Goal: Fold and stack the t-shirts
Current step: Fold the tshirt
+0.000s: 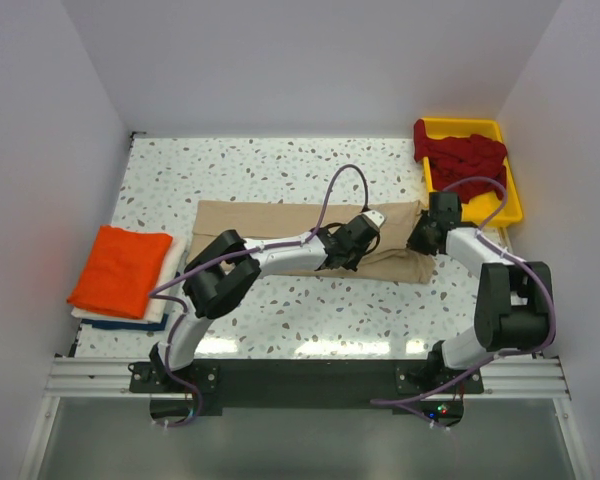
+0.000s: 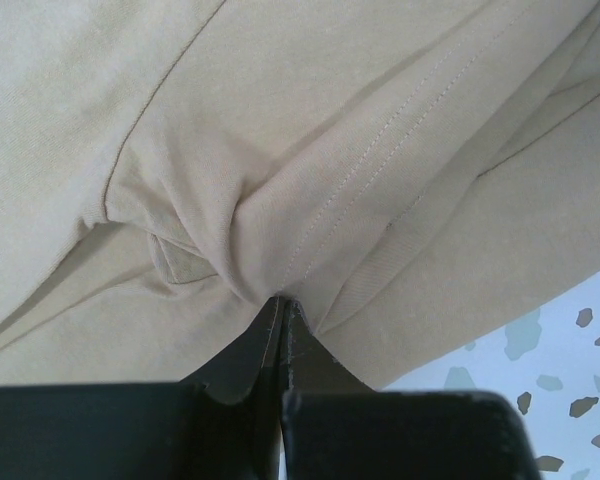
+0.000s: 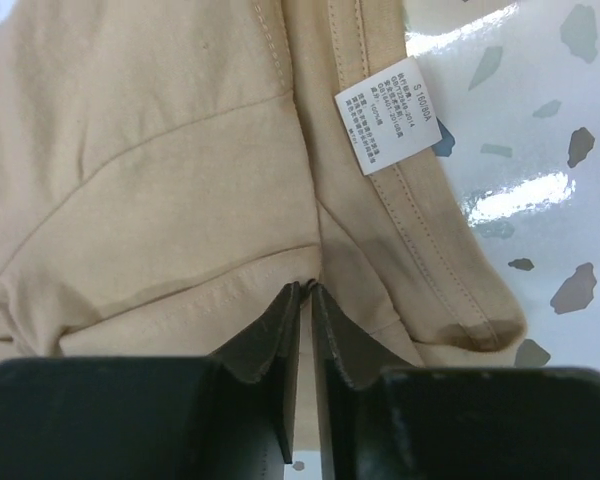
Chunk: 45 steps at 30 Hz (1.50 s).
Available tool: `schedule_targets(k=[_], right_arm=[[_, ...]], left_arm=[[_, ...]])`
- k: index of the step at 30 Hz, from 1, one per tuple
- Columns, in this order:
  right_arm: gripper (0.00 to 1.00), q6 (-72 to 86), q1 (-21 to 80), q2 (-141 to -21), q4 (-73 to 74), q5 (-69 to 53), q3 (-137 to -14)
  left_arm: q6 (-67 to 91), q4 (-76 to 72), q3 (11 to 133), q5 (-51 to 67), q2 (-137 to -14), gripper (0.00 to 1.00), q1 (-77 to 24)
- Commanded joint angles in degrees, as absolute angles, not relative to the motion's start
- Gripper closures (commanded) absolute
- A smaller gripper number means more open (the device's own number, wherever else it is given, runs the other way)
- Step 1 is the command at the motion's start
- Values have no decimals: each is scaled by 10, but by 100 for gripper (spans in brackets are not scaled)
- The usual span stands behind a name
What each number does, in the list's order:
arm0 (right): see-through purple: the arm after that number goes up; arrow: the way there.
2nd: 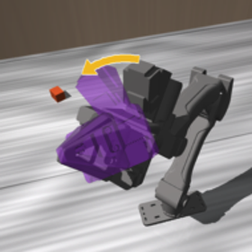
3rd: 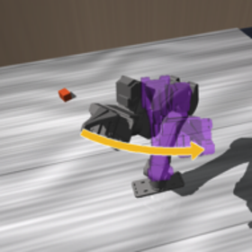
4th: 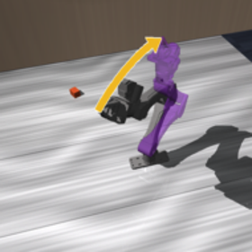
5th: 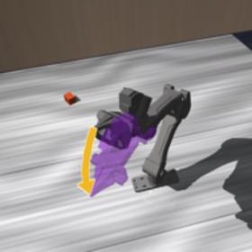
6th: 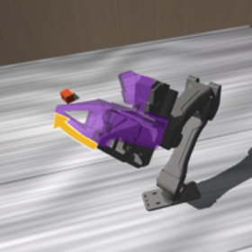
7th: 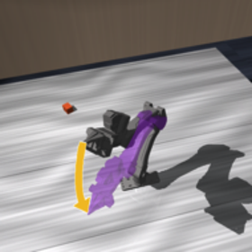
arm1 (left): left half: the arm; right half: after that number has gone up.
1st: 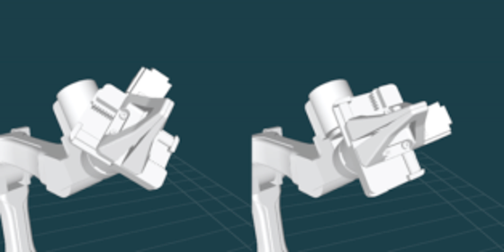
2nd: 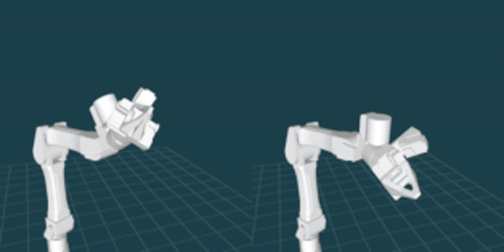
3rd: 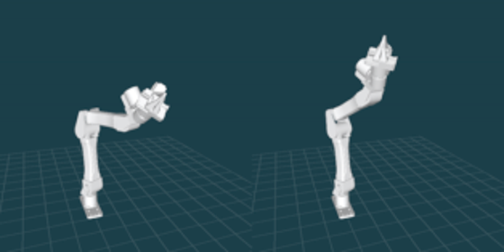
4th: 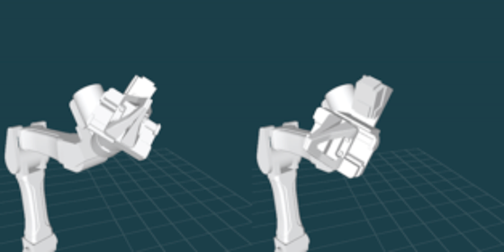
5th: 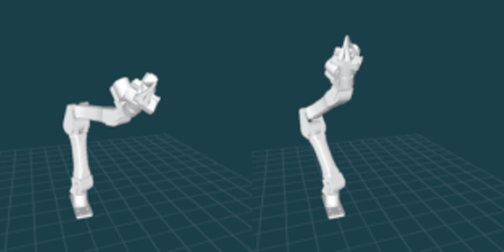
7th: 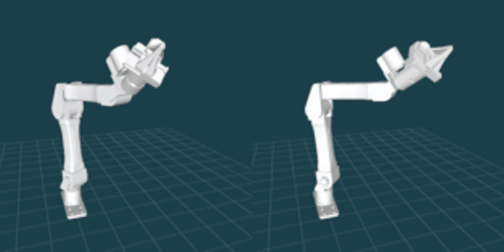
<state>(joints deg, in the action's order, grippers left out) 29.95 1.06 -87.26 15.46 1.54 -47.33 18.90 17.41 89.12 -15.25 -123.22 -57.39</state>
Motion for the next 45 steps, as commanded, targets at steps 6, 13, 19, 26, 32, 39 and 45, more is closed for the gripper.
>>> schedule_targets(k=[6,13,19,26,32,39,45], right_arm=[[100,315,8,-810,140,1,-461],[100,316,9,-744,154,-36,-433],[100,307,10,-710,171,-38,-412],[100,301,10,-708,173,-37,-406],[100,300,10,-716,169,-37,-408],[100,300,10,-720,163,-39,-407],[100,300,11,-722,159,-41,-404]], left_arm=[[221,144,863,-123,-1175,78,-563],[257,113,840,-47,-1151,65,-532],[276,84,831,-3,-1157,58,-521],[292,89,838,11,-1177,58,-522],[292,101,843,3,-1190,53,-521],[294,105,845,4,-1199,51,-521],[301,104,843,4,-1207,51,-522]])
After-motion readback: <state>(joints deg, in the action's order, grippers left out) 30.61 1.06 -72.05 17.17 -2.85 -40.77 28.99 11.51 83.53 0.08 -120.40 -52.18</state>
